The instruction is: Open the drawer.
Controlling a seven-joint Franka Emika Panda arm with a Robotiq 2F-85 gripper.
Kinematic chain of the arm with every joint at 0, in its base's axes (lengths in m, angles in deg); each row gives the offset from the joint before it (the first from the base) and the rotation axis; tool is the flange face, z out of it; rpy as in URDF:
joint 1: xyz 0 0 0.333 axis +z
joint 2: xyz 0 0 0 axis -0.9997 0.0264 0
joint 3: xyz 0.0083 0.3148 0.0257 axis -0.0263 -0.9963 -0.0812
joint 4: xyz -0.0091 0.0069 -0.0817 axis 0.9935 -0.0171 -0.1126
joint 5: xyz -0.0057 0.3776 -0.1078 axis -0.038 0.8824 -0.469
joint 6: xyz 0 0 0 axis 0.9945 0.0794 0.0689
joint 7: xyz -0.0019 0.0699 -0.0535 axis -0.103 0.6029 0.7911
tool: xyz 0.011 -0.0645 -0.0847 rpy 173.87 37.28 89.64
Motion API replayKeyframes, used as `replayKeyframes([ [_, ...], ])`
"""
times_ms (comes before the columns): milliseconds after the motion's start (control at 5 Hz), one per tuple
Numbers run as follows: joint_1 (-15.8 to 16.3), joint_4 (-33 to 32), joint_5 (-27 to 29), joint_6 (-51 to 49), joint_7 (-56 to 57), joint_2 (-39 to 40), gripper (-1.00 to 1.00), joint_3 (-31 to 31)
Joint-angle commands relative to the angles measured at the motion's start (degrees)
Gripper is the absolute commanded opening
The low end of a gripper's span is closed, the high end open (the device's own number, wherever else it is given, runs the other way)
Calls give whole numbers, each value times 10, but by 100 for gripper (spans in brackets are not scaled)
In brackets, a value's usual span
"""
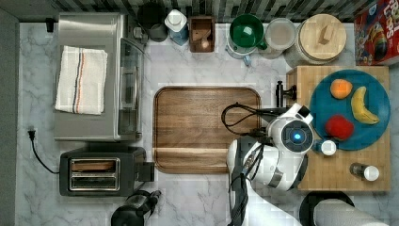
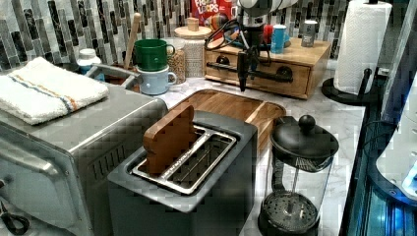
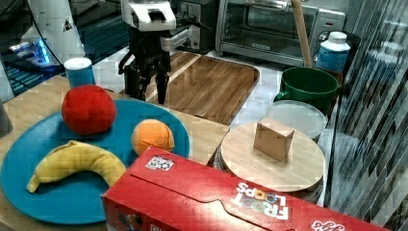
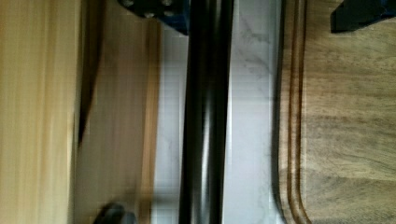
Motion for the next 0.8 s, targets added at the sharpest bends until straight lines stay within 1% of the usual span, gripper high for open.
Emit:
replayKeyframes([
  [200, 40, -4, 1, 7, -92, -23, 100, -28],
  [400, 44, -9, 17, 57, -68, 3, 100, -42],
  [600, 52, -10, 15, 88, -78, 24, 100, -53],
  [800, 78, -19, 20, 81, -116, 17, 100, -72],
])
